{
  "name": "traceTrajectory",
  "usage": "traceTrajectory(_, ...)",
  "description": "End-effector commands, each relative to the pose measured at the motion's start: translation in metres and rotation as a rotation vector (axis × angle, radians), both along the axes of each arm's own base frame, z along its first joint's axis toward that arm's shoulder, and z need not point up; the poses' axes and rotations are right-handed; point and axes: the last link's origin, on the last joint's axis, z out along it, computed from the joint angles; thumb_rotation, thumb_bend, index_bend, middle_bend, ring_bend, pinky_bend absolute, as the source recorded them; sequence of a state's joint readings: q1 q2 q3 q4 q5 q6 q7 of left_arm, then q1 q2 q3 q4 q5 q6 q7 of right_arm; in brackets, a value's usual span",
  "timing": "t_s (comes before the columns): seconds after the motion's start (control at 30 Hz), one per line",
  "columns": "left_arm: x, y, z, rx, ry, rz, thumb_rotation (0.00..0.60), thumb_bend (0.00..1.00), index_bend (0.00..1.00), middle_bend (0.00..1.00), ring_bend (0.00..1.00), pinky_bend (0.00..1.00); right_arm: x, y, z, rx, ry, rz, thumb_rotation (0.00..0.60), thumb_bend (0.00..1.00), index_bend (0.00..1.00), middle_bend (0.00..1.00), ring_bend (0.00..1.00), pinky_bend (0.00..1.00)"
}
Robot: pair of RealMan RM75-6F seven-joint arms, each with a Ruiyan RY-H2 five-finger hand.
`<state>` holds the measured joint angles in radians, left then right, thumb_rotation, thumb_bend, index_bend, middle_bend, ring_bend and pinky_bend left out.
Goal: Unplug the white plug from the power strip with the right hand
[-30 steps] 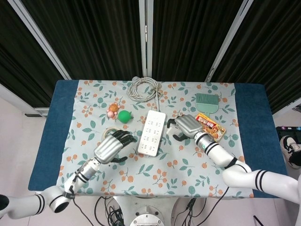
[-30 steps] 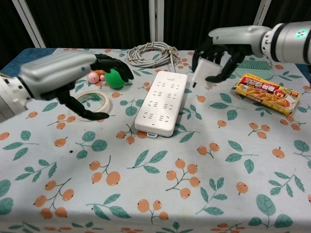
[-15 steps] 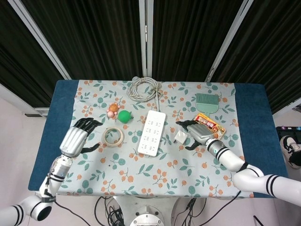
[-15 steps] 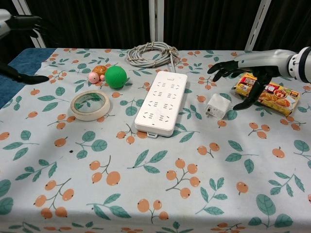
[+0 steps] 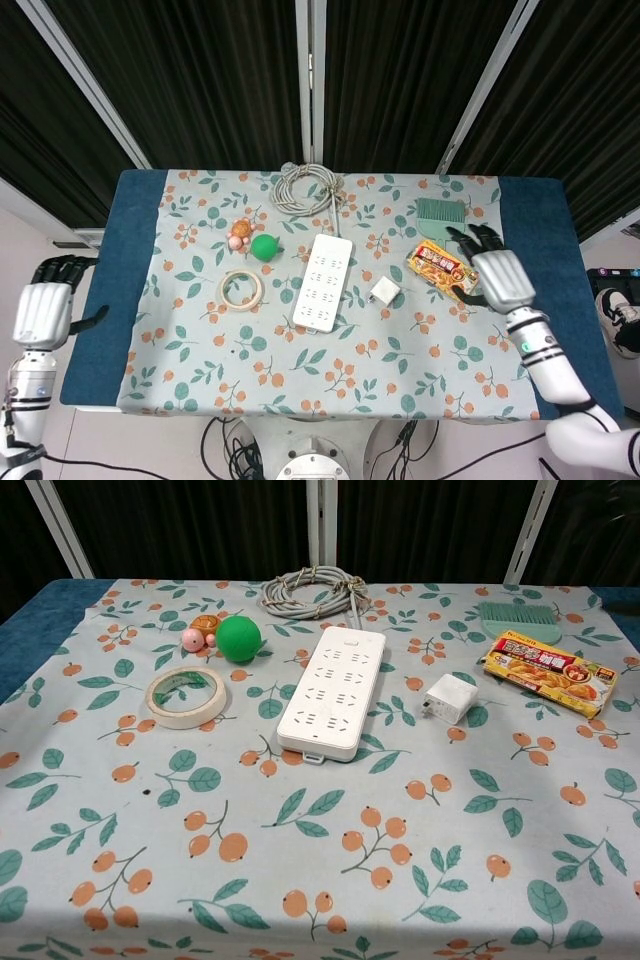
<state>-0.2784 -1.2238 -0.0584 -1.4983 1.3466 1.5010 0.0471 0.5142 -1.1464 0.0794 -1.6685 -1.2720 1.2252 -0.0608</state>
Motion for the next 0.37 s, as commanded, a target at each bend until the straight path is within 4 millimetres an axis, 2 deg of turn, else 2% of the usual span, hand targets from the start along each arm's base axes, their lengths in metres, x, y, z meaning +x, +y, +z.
traceTrajectory(0.03,-0.014,-0.019,0.013,0.026,0.036,0.074,0.600,0.16,0.24,0.24,0.17,0.14,-0.034,0.064,0.038,-0.139,0.044,-0.038,0.600,0.20,0.00,0.18,0.00,0.04)
traceTrajectory(0.2,-0.015,-0.047,0.019,0.067,0.005,0.105,0.600,0.16,0.24,0.24,0.17,0.14,-0.058,0.104,0.046,-0.189,0.027,-0.077,0.600,0.20,0.00,0.18,0.00,0.04)
traceTrajectory(0.37,-0.010,-0.064,0.006,0.044,-0.003,0.108,0.600,0.16,0.24,0.24,0.17,0.14,-0.070,0.128,0.041,-0.203,0.000,-0.091,0.600,0.20,0.00,0.18,0.00,0.04)
